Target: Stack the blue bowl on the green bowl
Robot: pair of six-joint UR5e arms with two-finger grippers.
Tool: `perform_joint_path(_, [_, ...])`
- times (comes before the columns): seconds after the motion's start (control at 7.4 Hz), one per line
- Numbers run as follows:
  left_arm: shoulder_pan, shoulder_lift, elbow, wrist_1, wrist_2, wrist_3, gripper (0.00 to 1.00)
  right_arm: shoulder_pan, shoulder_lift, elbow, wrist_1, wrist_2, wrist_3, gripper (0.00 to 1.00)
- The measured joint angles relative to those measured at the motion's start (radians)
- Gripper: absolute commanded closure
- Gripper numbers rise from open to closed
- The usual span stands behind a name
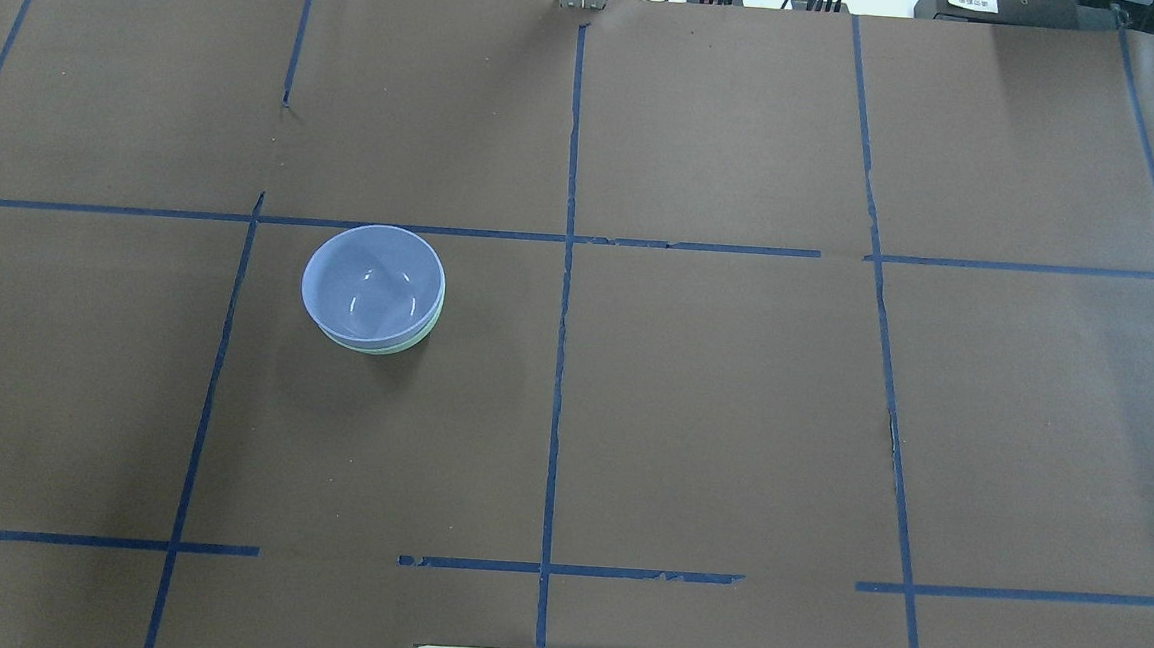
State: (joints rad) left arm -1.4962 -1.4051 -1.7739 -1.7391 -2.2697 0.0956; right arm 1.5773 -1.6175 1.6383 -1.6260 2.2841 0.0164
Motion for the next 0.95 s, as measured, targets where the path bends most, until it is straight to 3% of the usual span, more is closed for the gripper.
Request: perform_joint_path(0.95, [-0.081,0.011,0.039,0.045,0.000,0.026,0.00,0.000,-0.001,0.000,0.000,0.000,0.000,0.00])
